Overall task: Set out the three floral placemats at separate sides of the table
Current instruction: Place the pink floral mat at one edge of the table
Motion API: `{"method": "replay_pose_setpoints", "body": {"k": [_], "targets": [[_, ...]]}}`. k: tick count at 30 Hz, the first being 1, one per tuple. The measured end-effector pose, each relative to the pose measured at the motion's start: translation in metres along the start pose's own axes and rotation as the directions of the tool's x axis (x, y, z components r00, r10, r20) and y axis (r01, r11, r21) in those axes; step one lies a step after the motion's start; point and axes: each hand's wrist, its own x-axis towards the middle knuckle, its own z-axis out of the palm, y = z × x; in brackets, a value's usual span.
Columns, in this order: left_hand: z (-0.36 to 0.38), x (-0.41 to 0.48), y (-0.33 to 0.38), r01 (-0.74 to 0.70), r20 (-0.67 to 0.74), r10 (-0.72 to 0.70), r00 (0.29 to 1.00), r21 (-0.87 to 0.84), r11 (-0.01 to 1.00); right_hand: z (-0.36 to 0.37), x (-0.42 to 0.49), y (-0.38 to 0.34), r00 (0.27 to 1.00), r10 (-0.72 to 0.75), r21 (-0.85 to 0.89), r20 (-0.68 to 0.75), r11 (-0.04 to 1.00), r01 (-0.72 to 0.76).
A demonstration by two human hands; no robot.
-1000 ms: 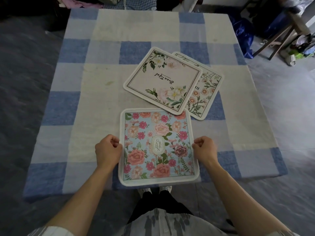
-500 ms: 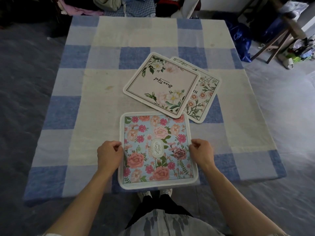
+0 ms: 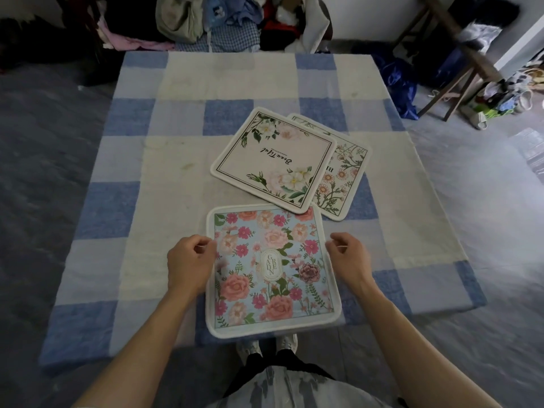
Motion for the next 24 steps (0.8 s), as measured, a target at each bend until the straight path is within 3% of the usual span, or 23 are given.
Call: {"method": "replay_pose_setpoints", "body": {"k": [6, 11, 20, 24], "targets": [[-0.005, 0.002, 0.045, -0.083, 0.005, 0.085, 0.996, -0.153, 0.985, -0.03, 0.002, -0.017, 0.992, -0.101, 0.121, -0.072, 0.987, 0.109], [0.003, -0.002, 0.081, -0.067, 0.018, 0.075, 0.997, -0.272, 0.96, -0.054, 0.018, -0.024, 0.978, -0.171, 0.234, -0.121, 0.952, 0.195], [0.051, -0.018, 0.143, -0.094, -0.005, 0.096, 0.995, -0.271, 0.958, -0.107, 0.068, -0.009, 0.943, -0.315, 0.378, -0.105, 0.865, 0.331], [0.093, -0.036, 0.178, -0.08, -0.08, 0.06, 0.995, -0.283, 0.956, -0.141, 0.102, 0.007, 0.935, -0.354, 0.426, -0.023, 0.842, 0.33]]}}
